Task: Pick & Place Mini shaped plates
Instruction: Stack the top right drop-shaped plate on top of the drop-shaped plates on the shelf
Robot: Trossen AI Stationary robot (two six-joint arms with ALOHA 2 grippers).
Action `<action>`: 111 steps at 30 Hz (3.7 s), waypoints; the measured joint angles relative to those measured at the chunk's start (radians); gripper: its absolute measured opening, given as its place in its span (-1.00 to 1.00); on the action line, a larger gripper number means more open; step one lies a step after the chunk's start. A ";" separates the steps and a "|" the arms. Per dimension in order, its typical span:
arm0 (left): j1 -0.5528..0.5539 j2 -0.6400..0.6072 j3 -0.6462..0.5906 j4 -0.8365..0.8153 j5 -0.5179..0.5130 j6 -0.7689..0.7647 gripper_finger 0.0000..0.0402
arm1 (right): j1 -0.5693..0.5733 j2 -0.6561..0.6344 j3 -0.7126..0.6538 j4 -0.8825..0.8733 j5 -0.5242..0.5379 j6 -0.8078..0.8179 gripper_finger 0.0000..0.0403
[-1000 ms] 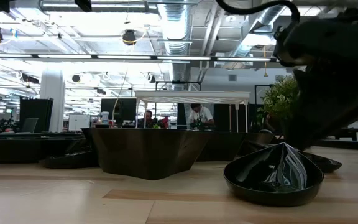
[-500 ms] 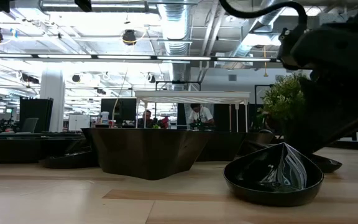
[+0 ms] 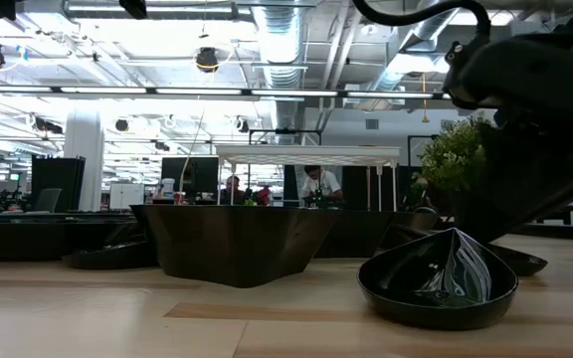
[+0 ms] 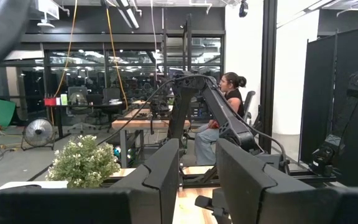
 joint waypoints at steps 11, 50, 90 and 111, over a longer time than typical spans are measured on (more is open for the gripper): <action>0.000 0.000 0.000 0.000 0.000 0.000 -0.46 | 0.000 0.000 0.000 0.003 -0.008 0.003 -0.96; 0.000 0.000 0.000 0.014 0.000 0.000 -0.46 | -0.435 -0.593 0.001 -0.243 0.006 -0.580 -1.00; 0.001 0.000 0.000 0.018 0.000 0.004 -0.46 | -1.392 -0.339 0.143 0.064 -0.488 -1.177 -1.00; 0.001 0.000 0.000 0.018 0.000 0.004 -0.46 | -1.390 -0.339 0.143 0.030 -0.433 -1.168 -1.00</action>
